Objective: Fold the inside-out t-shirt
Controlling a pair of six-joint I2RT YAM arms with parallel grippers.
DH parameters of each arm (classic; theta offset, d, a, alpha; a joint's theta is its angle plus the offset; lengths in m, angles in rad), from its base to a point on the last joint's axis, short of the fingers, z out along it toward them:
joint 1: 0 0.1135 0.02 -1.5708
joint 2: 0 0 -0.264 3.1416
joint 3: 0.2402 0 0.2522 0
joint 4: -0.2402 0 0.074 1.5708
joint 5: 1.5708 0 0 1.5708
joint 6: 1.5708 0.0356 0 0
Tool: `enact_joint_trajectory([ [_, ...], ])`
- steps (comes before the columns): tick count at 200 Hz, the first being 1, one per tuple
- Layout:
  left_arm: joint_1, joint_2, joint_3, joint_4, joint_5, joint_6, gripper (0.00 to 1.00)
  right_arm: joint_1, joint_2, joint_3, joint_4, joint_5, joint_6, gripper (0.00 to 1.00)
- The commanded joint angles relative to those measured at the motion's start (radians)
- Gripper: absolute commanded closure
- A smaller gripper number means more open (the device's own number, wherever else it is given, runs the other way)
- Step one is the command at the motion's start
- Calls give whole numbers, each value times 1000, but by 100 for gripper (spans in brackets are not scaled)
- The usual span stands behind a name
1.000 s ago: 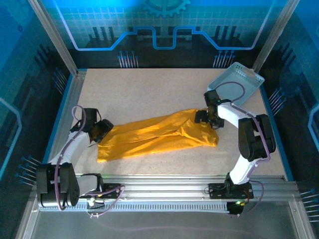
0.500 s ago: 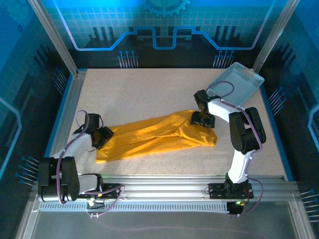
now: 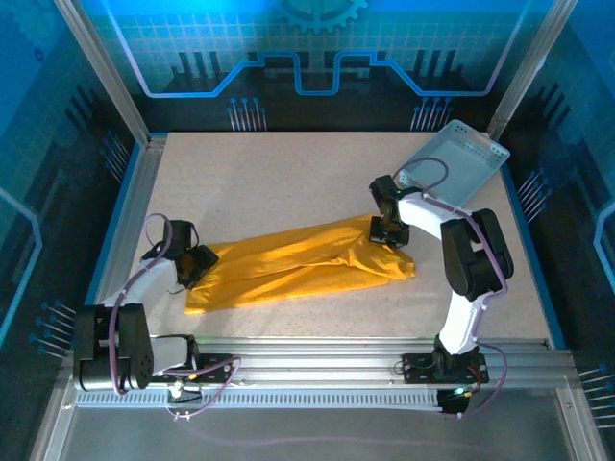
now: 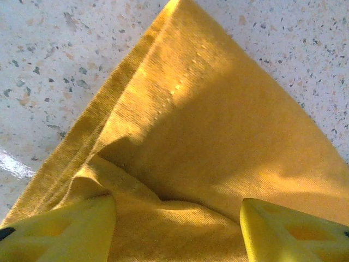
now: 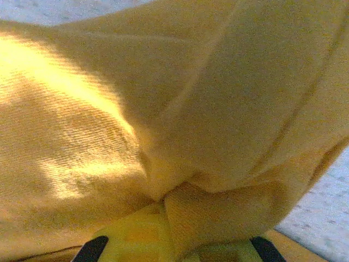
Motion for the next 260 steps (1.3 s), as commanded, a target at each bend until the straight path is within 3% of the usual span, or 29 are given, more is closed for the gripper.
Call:
enact_joint_trajectory([
  [1,-41,-3,-18,8,14,-15,38,-51,-82,-29,-55,98,-30,100],
  [42,-194,3,5,-3,17,-73,38,-90,-152,40,-167,243,-127,100],
  [79,-325,-21,69,-45,9,-117,36,-65,-169,156,-292,364,-200,100],
  [125,-300,-79,111,-134,-99,-51,32,73,-123,340,-481,489,-220,100],
  [157,-262,-29,62,-67,-18,-46,40,226,-38,492,-642,531,-155,100],
  [175,-274,9,38,-5,46,-49,48,321,31,602,-737,519,-95,100],
  [219,-332,80,9,50,61,-70,60,511,190,860,-830,365,18,100],
  [260,-340,98,-47,107,80,-84,69,599,298,1032,-808,198,64,100],
])
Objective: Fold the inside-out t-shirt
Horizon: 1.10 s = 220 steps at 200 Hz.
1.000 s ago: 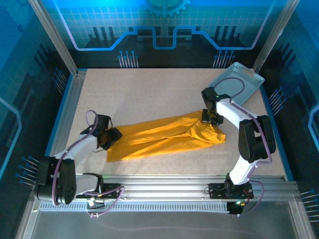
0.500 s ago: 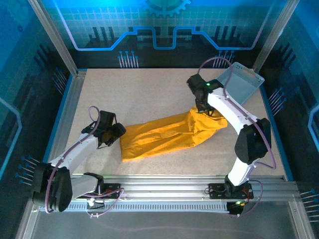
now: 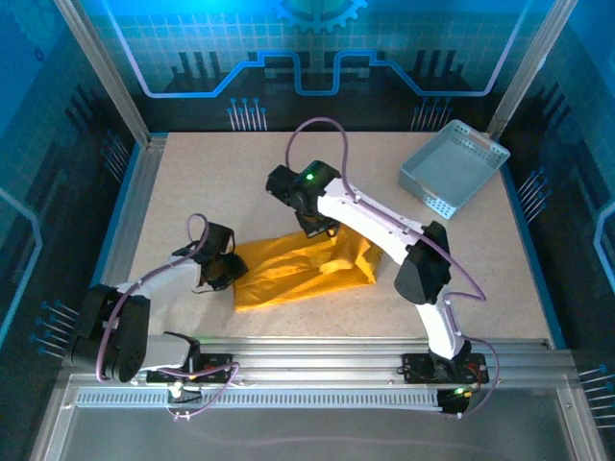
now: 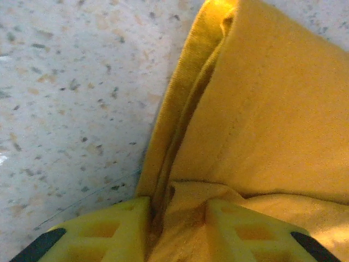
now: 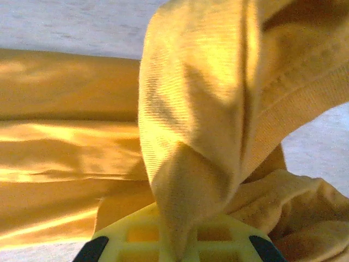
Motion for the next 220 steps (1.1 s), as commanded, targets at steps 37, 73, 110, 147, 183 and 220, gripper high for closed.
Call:
enact_joint_trajectory([
  [37,-18,23,-87,75,47,-16,73,73,82,127,71,-279,115,100],
  [73,-21,28,-110,95,57,-19,74,92,105,145,168,-371,161,100],
  [110,-21,15,-126,97,56,-20,74,115,210,273,156,-419,169,100],
  [147,-21,-25,-139,78,37,-20,74,126,278,316,191,-459,187,100],
  [183,-21,-65,-158,75,25,-30,74,132,311,321,234,-496,205,100],
  [220,-21,-156,-192,42,-8,-71,70,140,326,366,240,-492,202,65],
])
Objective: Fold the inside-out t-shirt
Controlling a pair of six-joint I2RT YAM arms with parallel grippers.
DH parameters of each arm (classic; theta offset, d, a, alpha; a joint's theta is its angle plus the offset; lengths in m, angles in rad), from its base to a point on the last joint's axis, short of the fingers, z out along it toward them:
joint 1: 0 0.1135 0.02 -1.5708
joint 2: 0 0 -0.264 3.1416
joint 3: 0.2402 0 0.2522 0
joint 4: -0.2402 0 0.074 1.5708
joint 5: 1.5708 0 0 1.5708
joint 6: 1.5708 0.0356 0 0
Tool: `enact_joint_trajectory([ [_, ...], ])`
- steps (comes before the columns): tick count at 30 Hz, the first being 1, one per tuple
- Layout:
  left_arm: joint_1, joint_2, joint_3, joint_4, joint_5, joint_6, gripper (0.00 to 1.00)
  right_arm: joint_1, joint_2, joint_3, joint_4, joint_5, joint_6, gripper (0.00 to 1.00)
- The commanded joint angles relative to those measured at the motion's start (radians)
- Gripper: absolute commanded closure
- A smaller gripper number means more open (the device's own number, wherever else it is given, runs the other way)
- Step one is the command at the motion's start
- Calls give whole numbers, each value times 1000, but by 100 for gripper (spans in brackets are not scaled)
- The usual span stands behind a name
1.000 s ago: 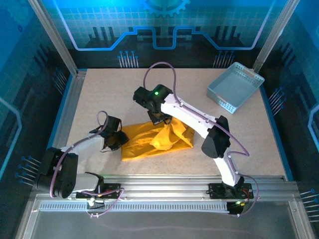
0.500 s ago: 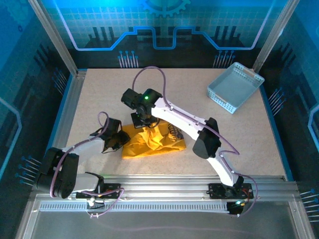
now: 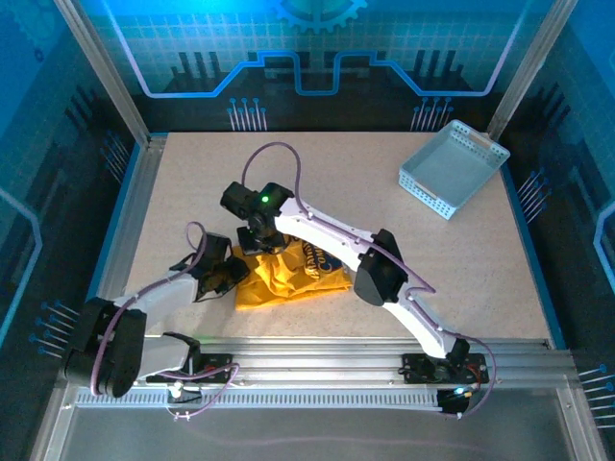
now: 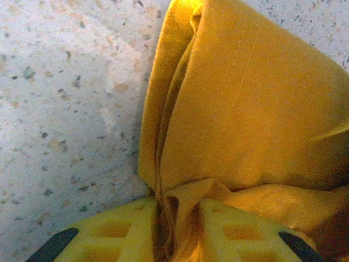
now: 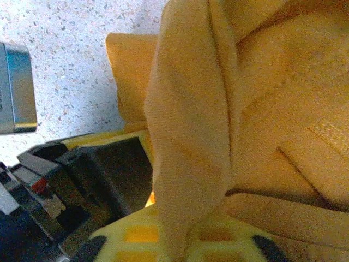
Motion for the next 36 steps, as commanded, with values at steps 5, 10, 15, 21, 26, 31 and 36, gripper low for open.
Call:
enact_joint_trajectory([
  [5,-6,-238,-63,-274,-142,-75,57,23,-18,124,-38,34,-35,47],
  [10,35,-456,-31,-440,-205,-46,54,22,-173,63,-100,152,-107,38],
  [15,-6,-437,123,-503,-144,54,54,-36,-387,-311,-14,271,-155,38],
  [21,-250,-189,328,-495,-184,71,48,-169,-603,-770,294,204,-236,35],
  [26,-272,-43,309,-388,-212,-34,53,-260,-576,-900,465,85,-280,37],
  [31,-251,51,247,-235,-163,-47,58,-288,-459,-894,490,95,-281,40],
  [36,-179,141,204,-110,-87,-18,69,-321,-489,-1029,511,164,-187,44],
])
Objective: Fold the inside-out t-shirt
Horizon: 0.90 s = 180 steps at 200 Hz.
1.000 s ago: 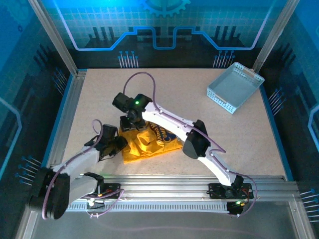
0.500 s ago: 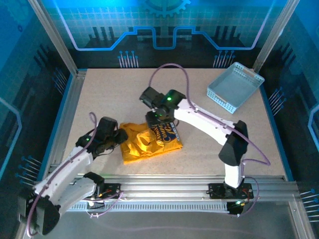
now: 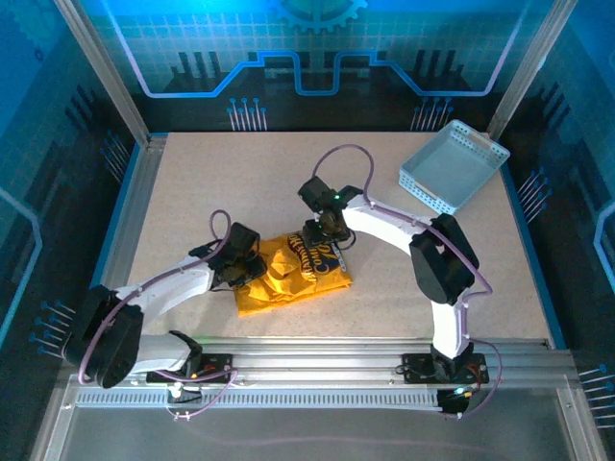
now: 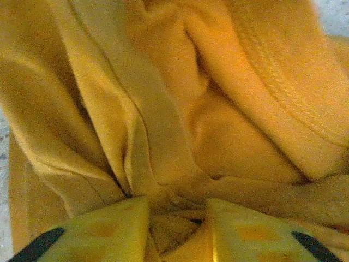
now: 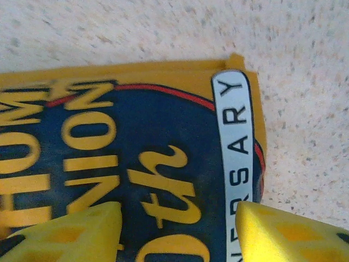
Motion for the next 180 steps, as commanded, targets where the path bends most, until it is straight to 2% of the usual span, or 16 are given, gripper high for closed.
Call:
enact_joint_trajectory([
  [1,41,79,1,125,58,37,70,-42,-42,-107,30,33,72,45],
  [22,44,205,90,205,127,136,74,-42,-125,-239,47,40,137,50],
  [49,43,444,327,246,277,249,75,5,-265,-405,19,75,285,55],
  [62,42,563,487,212,360,295,75,38,-347,-488,0,86,384,55],
  [77,30,649,656,127,396,346,71,101,-443,-544,-5,91,484,53],
  [98,-6,649,797,-21,347,447,60,183,-524,-524,-11,104,529,52],
  [120,-40,523,792,-138,177,544,47,189,-555,-429,-93,180,483,49],
  [137,-66,409,715,-157,91,608,41,135,-569,-390,-99,232,382,48],
  [153,-107,334,656,-154,58,658,37,45,-570,-380,-58,189,290,47],
  [180,-202,341,637,-146,7,740,27,-61,-562,-361,-16,141,217,45],
])
